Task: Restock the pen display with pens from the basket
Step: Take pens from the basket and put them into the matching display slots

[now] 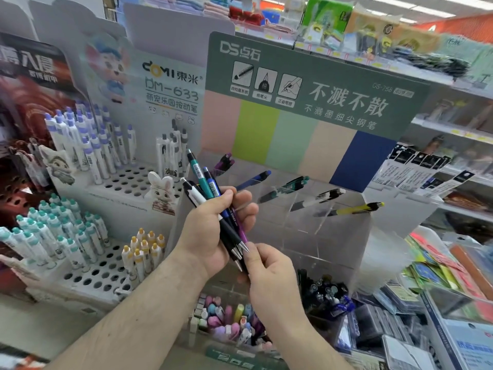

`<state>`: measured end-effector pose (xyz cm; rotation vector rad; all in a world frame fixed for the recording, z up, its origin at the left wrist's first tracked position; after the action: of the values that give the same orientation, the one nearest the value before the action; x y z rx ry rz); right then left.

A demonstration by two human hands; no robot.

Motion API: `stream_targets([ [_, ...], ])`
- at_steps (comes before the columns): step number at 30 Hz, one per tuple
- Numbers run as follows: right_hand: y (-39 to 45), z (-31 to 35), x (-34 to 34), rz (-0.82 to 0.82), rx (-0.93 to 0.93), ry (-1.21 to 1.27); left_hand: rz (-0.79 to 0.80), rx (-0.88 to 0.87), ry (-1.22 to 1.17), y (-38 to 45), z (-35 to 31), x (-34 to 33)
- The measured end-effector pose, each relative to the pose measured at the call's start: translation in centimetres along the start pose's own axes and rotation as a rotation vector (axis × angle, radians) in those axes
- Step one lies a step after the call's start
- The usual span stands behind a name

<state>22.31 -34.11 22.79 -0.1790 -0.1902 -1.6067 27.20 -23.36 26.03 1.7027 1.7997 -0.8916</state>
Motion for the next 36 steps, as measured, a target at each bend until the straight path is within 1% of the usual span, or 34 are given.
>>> stream_targets([
  [3,-0.3,0.2,0.6,-0.027,0.07,-0.005,-0.055,-0.029,-0.072,0.2,-0.7,0.3],
  [6,-0.2,0.4,0.7,-0.053,0.056,0.068,-0.14,-0.069,-0.116,0.7,-1.8,0.8],
  [7,0.1,0.5,0.7,-0.055,0.027,0.122,-0.166,-0.077,-0.094,0.9,-2.0,1.2],
  [9,0.7,0.8,0.5,-0.015,-0.063,0.314,-0.172,-0.069,0.032,1.0,-2.0,2.1],
  [11,1.1,1.2,0.1,0.053,-0.155,0.485,-0.103,-0.033,0.182,0.6,-1.5,2.6],
  [12,1.2,1.5,-0.1,0.084,-0.189,0.522,-0.06,-0.018,0.242,0.3,-1.2,2.7],
  [14,1.2,1.6,-0.6,0.133,-0.235,0.519,0.029,-0.016,0.305,-0.2,-0.7,2.6],
  [15,1.1,1.6,-0.9,0.154,-0.242,0.478,0.074,-0.016,0.302,-0.4,-0.5,2.5],
  [17,1.2,1.6,-1.1,0.175,-0.207,0.322,0.128,-0.011,0.277,-0.7,-0.5,2.7],
  [18,1.3,1.8,-1.0,0.17,-0.15,0.186,0.125,-0.014,0.279,-0.7,-0.6,2.9],
  [20,1.7,2.6,-0.5,0.106,0.018,-0.082,0.115,-0.03,0.318,-0.8,-1.2,3.4],
  [21,2.1,3.1,-0.2,0.05,0.108,-0.127,0.117,-0.035,0.356,-0.9,-1.5,3.5],
  [23,3.2,4.3,0.3,-0.034,0.242,-0.062,0.132,-0.049,0.439,-1.1,-1.9,3.7],
  [25,4.4,5.1,0.0,-0.006,0.268,-0.045,0.15,-0.043,0.507,-1.2,-1.9,3.9],
  [27,5.0,5.5,-0.7,0.042,0.301,-0.111,0.181,-0.024,0.547,-1.3,-1.9,4.0],
  [28,5.1,5.7,-0.9,0.04,0.312,-0.109,0.199,-0.011,0.562,-1.3,-2.0,4.0],
  [30,5.4,6.2,-0.8,-0.046,0.324,0.014,0.226,0.027,0.593,-1.3,-2.2,4.3],
  [33,6.2,6.7,0.6,-0.247,0.253,0.33,0.227,0.091,0.551,-1.2,-2.5,5.5],
  [34,6.2,6.7,0.9,-0.282,0.227,0.397,0.224,0.09,0.515,-1.2,-2.6,5.8],
  [36,6.2,6.5,0.8,-0.311,0.191,0.44,0.212,0.072,0.432,-1.1,-2.9,6.3],
])
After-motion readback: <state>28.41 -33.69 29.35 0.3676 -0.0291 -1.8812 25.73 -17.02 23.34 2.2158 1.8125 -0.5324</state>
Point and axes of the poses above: each hand's wrist, its own y-axis towards the middle knuckle, its own x-axis out of the back of the hand, z = x × y, the point moved 2 cm from there along y, towards the middle knuckle, and after that the axes turned 3 degrees about y, right-handed, at the moved point
